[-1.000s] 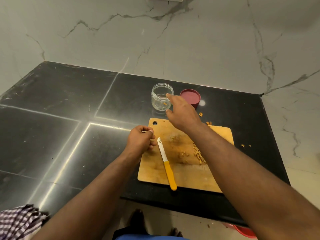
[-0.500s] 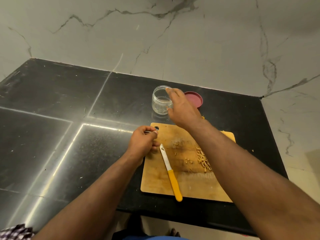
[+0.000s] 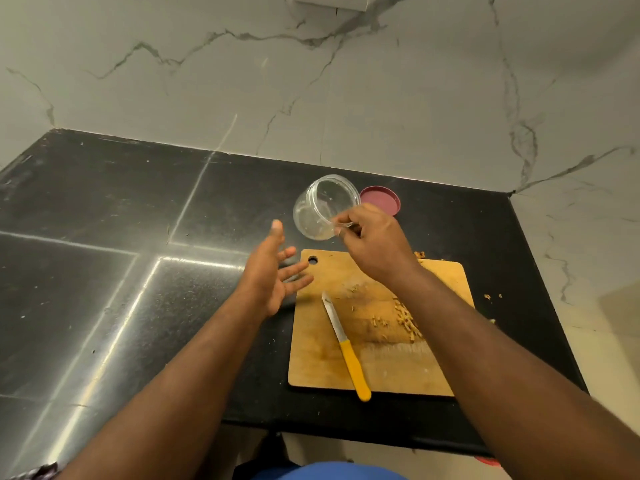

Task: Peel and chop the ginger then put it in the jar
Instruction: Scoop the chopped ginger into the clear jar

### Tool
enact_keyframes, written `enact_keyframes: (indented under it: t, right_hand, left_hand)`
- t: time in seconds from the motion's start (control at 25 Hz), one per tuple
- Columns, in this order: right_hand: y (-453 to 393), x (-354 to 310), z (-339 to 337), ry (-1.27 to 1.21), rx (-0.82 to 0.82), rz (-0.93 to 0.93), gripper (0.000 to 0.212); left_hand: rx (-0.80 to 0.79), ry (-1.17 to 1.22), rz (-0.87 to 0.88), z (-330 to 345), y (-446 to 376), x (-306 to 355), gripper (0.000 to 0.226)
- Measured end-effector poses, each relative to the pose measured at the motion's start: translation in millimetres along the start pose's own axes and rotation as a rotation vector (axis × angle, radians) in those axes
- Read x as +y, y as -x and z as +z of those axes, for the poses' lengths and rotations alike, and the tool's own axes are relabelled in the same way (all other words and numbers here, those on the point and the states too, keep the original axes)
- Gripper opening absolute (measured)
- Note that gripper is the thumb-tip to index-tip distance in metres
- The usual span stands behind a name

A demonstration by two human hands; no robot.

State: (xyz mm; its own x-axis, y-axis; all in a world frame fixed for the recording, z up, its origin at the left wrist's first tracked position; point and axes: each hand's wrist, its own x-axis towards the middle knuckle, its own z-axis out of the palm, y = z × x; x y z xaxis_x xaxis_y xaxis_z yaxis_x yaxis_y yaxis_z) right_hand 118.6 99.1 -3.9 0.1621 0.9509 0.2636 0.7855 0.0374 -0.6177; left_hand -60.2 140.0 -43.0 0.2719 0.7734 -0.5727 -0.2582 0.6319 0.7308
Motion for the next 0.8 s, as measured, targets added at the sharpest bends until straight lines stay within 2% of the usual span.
enact_keyframes:
  t: [0.08, 0.16, 0.2, 0.28, 0.32, 0.36, 0.44, 0.52, 0.64, 0.8]
  right_hand:
    - [16, -14, -14, -0.055, -0.104, 0.012, 0.015]
    - [28, -23, -22, -0.148, -0.159, 0.044, 0.018]
    - [33, -24, -25, -0.244, -0.113, 0.078, 0.020]
    - [40, -15, -21, -0.405, 0.056, 0.230, 0.020]
    - [42, -8, -13, -0.370, 0.085, 0.314, 0.017]
    - [46, -2, -3, -0.239, 0.025, 0.375, 0.014]
    - [54, 3, 24, 0.057, -0.213, 0.422, 0.017]
    - [56, -3, 45, 0.222, -0.316, 0.428, 0.022]
    - [48, -15, 57, 0.361, -0.368, 0.461, 0.022]
    - [48, -14, 60, 0.373, -0.397, 0.486, 0.019]
  left_hand:
    - [-0.128, 0.153, -0.073, -3, -5, 8, 0.078]
    - [-0.316, 0.221, -0.119, -4, -8, 10, 0.081]
    - [-0.343, 0.236, -0.125, -4, -10, 9, 0.078]
    - [-0.293, 0.259, -0.124, -6, -12, 6, 0.072]
    - [-0.271, 0.273, -0.126, -8, -14, 4, 0.072]
    - [-0.252, 0.277, -0.126, -11, -15, 2, 0.072]
    - [-0.226, 0.254, -0.123, -16, -16, 0, 0.071]
    - [-0.202, 0.220, -0.127, -22, -18, -1, 0.069]
    - [-0.203, 0.197, -0.131, -27, -18, -3, 0.067]
    - [-0.190, 0.181, -0.131, -31, -16, -3, 0.062]
